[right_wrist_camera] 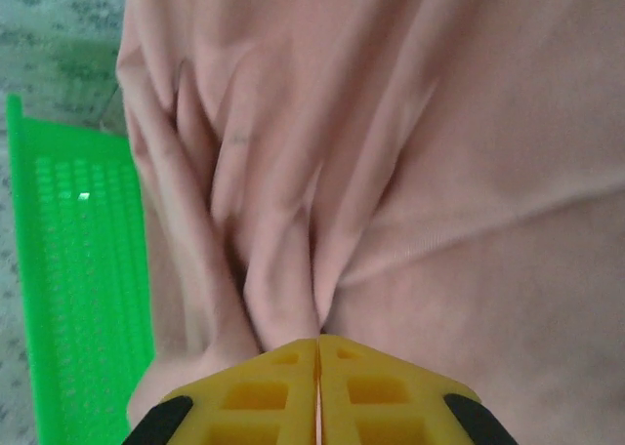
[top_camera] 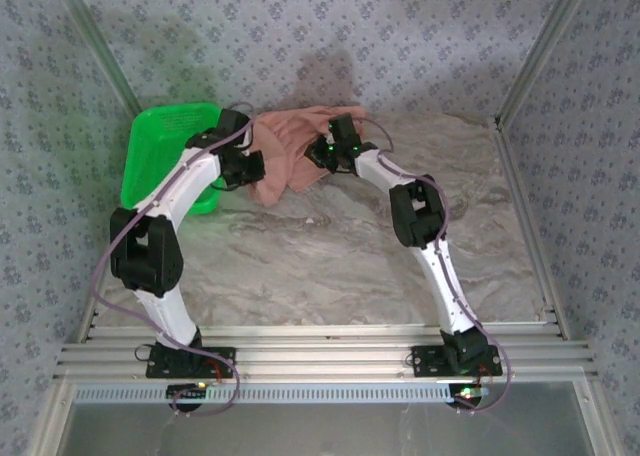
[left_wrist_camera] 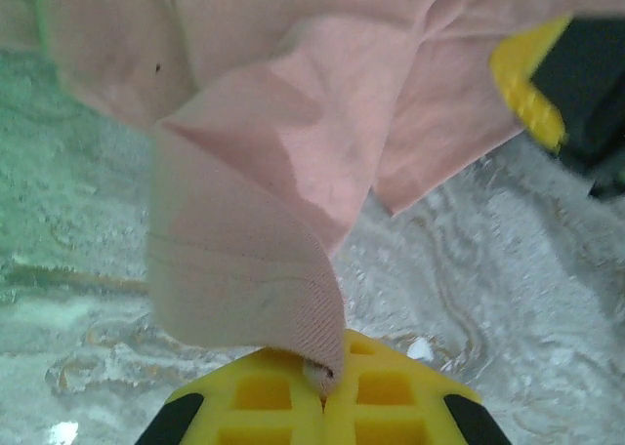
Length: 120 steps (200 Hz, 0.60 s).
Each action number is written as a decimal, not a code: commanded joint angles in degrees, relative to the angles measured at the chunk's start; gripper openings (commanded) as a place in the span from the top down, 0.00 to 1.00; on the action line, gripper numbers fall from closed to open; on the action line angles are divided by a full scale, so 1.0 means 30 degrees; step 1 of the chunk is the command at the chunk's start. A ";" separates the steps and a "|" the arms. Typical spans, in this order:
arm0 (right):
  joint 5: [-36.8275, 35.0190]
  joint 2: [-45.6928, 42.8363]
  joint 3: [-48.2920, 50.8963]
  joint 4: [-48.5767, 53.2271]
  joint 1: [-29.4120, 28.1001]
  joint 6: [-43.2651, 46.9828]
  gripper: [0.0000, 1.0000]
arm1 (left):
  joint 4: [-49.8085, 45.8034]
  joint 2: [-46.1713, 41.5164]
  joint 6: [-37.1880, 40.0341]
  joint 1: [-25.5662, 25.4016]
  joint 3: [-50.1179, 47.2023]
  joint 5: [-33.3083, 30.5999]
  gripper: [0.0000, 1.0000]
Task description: Fold and stack the t-shirts
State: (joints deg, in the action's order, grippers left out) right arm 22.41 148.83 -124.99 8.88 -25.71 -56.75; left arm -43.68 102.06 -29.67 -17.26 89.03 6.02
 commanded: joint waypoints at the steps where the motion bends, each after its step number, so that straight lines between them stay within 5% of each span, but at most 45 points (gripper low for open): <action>1: -0.1986 0.1525 -0.1870 0.2042 -0.0302 -0.1479 0.90 | 0.0455 -0.2207 -0.0328 0.0052 -0.0696 0.0749 1.00; 39: -0.4635 0.3204 -0.5257 0.8018 -0.1178 -0.1875 0.91 | -0.0036 -0.4636 -0.0649 0.0129 -0.1867 0.0362 1.00; 67: -0.6027 0.2536 -0.4806 1.2282 -0.1374 -0.1262 0.92 | -0.0235 -0.6311 -0.0918 0.0156 -0.2890 0.0377 1.00; 120: -0.8581 -0.4808 0.6159 1.1516 -0.0568 0.1210 0.91 | -0.0240 -0.9722 -0.1436 0.0084 -0.5472 0.1213 1.00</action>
State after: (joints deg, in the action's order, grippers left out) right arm 4.82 141.08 -118.76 34.00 -29.58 -58.11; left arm -43.75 77.58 -32.64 -16.88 75.55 6.87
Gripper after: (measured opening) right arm 0.094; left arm 0.041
